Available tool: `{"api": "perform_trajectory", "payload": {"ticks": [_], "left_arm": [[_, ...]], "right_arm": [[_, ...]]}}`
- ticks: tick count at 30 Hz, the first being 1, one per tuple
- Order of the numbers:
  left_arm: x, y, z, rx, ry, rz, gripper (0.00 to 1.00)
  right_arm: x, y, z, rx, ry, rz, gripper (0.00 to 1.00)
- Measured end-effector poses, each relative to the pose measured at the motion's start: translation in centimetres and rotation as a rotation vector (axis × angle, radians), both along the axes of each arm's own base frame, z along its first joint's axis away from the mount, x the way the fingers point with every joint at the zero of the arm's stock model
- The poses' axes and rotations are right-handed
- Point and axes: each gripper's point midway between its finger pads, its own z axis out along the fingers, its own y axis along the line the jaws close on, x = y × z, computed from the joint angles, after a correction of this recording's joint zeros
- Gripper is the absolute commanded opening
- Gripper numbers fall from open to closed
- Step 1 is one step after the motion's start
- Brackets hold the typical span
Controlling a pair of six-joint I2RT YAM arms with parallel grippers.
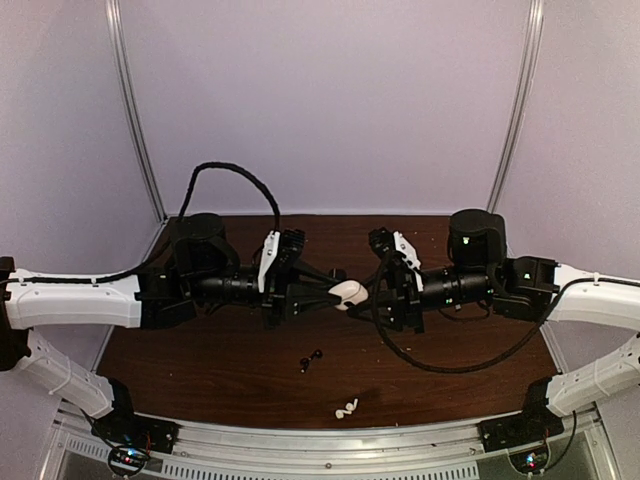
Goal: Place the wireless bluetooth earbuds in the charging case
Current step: Pass from the left arm to the right
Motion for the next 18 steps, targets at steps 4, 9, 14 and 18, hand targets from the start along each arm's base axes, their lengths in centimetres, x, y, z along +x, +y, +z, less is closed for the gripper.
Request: {"api": "perform_trajectory", "payload": {"ticks": [4,9,14,18], "left_arm": [[0.03,-0.06,-0.14,0.003,0.002,0.0,0.02],[0.05,-0.1,-0.24,0.005,0.003,0.0,0.02],[0.1,-0.11,-0.21,0.004,0.014,0.003,0.24],[0.16,-0.1,-0.18,0.003,0.021,0.006,0.49]], "right_arm": [[-0.01,0.0,0.0,0.0,0.001,0.001,0.35],[-0.01,0.01,0.01,0.001,0.0,0.001,0.27],[0.06,0.0,0.0,0.0,-0.004,-0.002,0.19],[0.11,-0.01,-0.04,-0.002,-0.006,-0.005,0.16]]}}
